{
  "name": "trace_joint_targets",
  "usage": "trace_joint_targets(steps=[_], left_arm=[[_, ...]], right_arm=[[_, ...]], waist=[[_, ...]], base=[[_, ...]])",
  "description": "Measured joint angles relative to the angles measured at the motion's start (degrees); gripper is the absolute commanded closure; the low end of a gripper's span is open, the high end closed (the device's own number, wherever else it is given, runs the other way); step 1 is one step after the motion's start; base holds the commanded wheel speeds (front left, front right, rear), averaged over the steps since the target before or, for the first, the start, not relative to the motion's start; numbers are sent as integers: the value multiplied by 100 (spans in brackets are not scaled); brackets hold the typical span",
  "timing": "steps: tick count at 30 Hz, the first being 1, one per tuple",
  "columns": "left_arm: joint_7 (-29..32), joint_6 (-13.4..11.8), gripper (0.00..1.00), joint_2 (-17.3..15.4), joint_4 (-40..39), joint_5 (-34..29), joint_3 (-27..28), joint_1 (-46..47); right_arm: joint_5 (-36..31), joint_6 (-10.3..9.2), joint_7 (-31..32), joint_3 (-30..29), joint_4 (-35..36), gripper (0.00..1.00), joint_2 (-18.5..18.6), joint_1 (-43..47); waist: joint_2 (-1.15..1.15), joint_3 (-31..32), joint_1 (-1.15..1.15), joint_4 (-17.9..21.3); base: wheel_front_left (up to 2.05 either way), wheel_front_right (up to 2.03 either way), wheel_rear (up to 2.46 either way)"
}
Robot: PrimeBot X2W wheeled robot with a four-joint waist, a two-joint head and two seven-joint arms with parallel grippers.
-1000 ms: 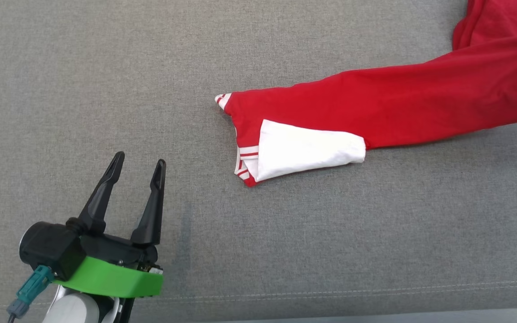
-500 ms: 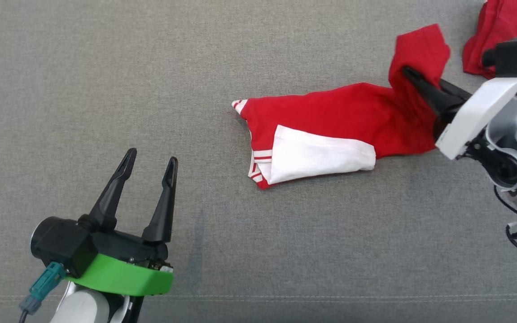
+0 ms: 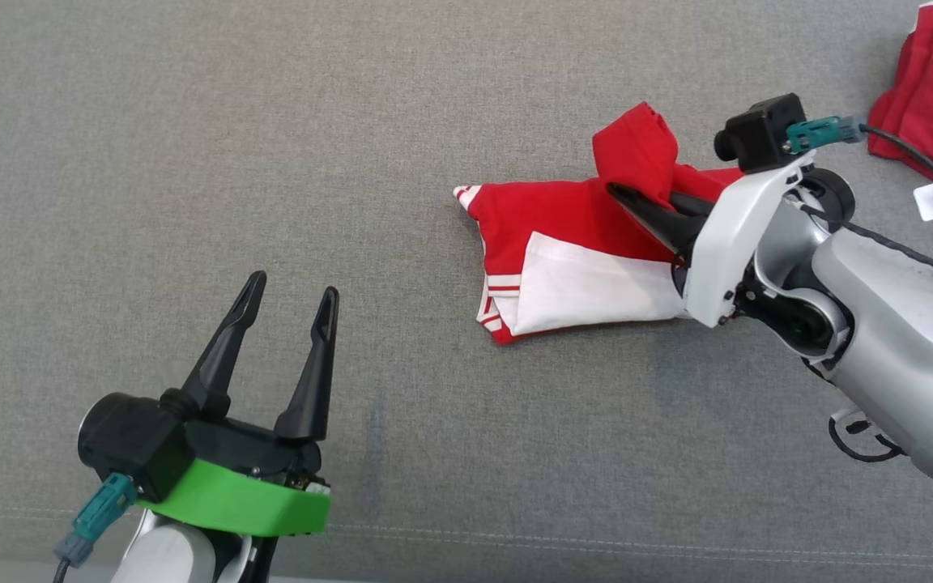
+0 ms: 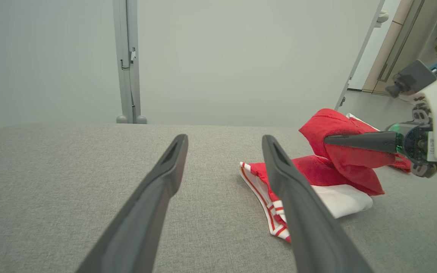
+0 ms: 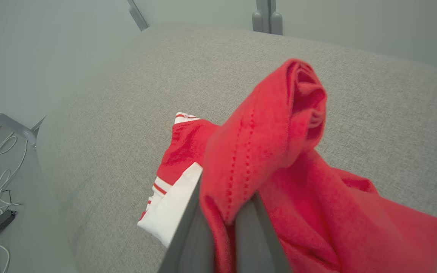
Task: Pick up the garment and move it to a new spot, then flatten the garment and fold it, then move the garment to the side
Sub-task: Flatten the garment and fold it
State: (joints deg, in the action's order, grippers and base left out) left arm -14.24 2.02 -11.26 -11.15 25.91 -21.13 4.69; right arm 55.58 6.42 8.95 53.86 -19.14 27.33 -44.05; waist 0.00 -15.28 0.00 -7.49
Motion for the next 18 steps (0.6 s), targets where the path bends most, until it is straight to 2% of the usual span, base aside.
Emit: trace_joint_targets(steps=[6,8,9,10,14,18], left_arm=[[-1,1,0,99,45,0,-46,0],[-1,1,0,99,51,0,-21,-1],[-1,1,0,100,56,0,-16,-1],[-1,1,0,101,64,0,-16,-1],[-1,1,0,120,107,0,-11,-1],[-1,1,0,127,142,0,41,-5]], right_arm=[[-245,-157,253,282,-357,100,-274,-86],[-278,-159,334,375,-435,66,-371,-130],[-313,-176,339,404,-454,26,-421,-145],[-367,-176,354,447,-480,0,-455,-166],[-460,-172,398,567,-560,0,-531,-224],[-849,-164,431,889,-623,0,-594,-338]], waist=[[0,-6,0,-125],[0,-10,0,-146],[0,-11,0,-152],[0,-10,0,-157],[0,6,0,-169],[0,59,0,-151]], base=[[0,0,0],[0,0,0],[0,0,0],[0,0,0],[0,0,0],[0,0,0]])
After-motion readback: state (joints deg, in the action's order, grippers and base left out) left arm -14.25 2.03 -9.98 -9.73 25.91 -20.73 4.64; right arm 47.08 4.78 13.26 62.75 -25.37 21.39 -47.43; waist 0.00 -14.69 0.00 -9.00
